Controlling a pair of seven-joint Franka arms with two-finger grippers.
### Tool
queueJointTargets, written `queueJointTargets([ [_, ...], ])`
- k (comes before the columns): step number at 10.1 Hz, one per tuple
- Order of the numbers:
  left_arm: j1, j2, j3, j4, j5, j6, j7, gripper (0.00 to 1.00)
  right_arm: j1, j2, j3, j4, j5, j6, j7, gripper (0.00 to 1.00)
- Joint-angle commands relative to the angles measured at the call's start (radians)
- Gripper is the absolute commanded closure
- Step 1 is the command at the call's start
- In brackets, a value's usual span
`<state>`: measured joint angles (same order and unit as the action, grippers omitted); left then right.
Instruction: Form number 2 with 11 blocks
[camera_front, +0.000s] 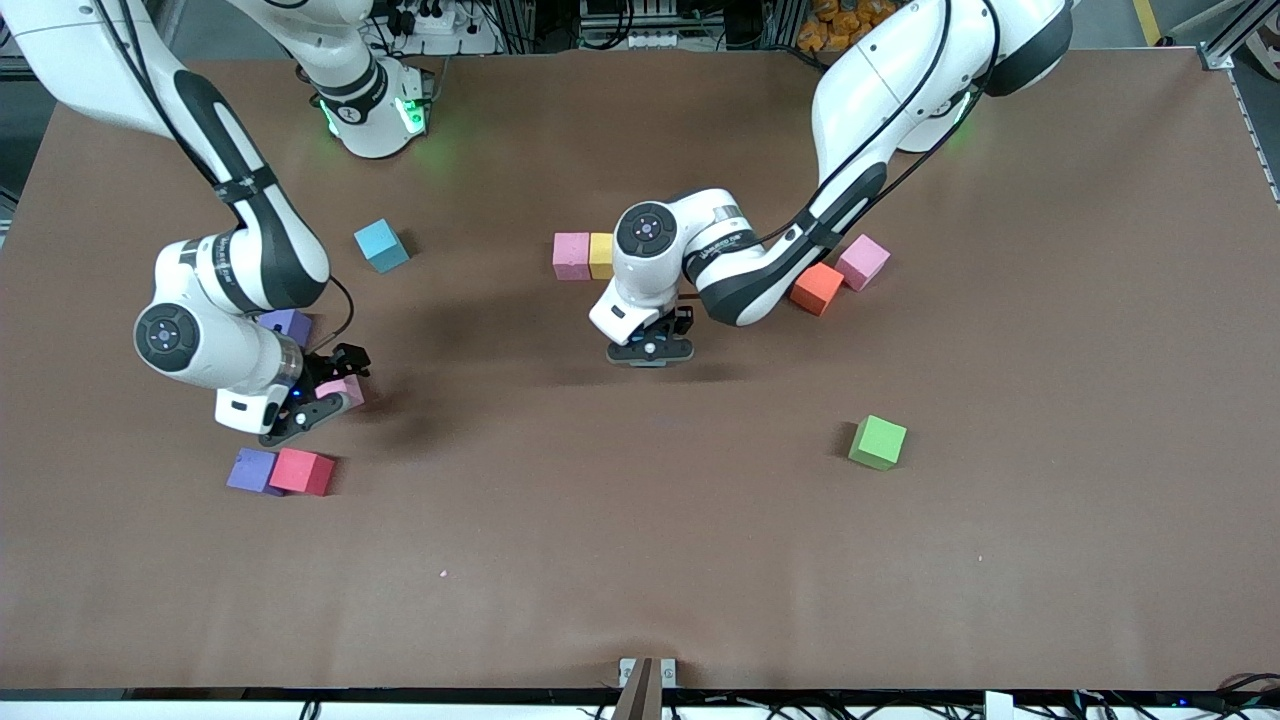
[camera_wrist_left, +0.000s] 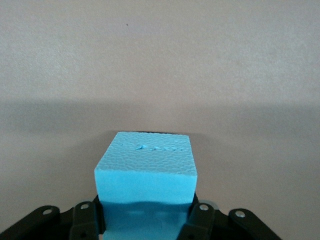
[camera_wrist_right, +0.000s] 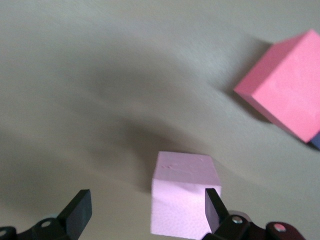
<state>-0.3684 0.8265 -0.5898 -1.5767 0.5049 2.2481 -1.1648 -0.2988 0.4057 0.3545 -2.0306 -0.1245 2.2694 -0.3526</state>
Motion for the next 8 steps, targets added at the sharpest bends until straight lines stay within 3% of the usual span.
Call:
queueJointTargets([
  [1, -0.006, 0.003, -0.005, 0.012, -0.035, -0.022, 0.027, 0.63, -0.077, -0.013, 0.021, -0.037, -0.015, 0.03, -0.05, 0.0],
  [4, -0.027, 0.009, -0.007, 0.012, -0.057, -0.022, 0.027, 0.63, -0.095, 0.011, 0.017, -0.136, -0.015, 0.233, -0.057, 0.0],
  [8, -0.037, 0.011, -0.005, 0.003, -0.062, -0.022, 0.027, 0.62, -0.102, 0.015, 0.018, -0.164, -0.015, 0.262, -0.035, 0.0],
])
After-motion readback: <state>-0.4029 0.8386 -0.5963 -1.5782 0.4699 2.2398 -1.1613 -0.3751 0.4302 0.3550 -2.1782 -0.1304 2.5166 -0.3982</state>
